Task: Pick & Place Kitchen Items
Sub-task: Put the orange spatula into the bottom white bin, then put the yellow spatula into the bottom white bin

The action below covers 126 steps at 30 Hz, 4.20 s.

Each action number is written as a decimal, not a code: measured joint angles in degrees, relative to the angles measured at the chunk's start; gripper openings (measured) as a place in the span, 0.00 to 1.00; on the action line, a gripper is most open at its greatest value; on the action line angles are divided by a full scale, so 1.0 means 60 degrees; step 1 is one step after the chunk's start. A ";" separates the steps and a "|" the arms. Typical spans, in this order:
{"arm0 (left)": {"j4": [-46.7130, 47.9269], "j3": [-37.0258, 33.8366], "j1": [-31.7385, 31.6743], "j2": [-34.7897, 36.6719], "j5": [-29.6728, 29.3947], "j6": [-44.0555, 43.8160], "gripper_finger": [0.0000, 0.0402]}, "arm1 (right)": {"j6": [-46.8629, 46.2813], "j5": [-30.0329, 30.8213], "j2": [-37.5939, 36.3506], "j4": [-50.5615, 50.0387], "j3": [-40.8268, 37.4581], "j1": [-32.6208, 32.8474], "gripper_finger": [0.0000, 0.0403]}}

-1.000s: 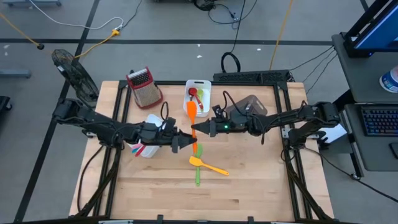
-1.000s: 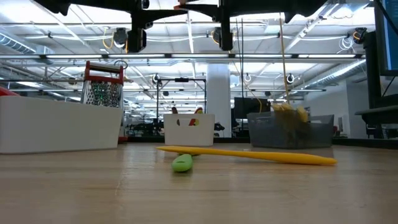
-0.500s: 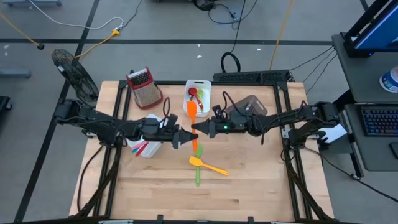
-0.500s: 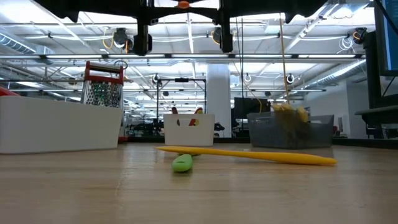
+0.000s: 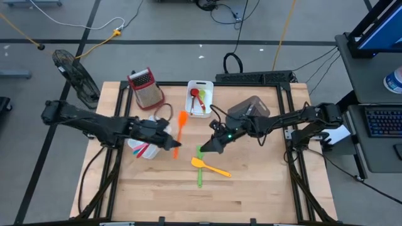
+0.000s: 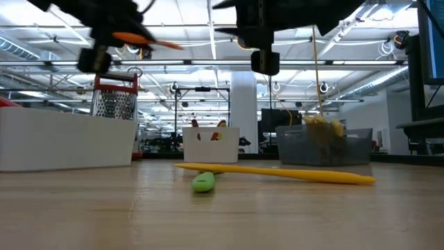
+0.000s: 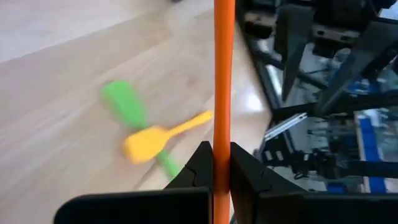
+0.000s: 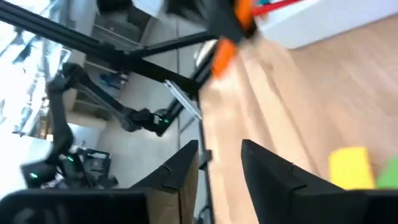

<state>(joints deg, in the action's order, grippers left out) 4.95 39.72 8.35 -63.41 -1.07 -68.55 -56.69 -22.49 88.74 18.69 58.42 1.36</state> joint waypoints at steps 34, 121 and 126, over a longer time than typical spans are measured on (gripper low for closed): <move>1.2799 0.3043 -0.1754 -0.1765 0.3662 0.1651 0.03 | 0.2322 -0.0232 0.0001 -0.0374 0.0003 0.0019 0.29; 0.8384 0.3733 -0.0439 0.3113 -0.2373 0.5626 0.41 | 0.8080 0.2038 0.0005 -0.7302 0.2225 0.1943 0.16; 0.8396 0.3731 -0.0233 0.3113 -0.2590 0.5741 0.41 | 0.7984 0.1991 0.0208 -0.7848 0.2225 0.1990 0.27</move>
<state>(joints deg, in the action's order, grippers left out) 55.33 62.11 6.95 -44.73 -16.61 -34.11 -8.78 -10.55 90.00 -28.40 71.77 13.30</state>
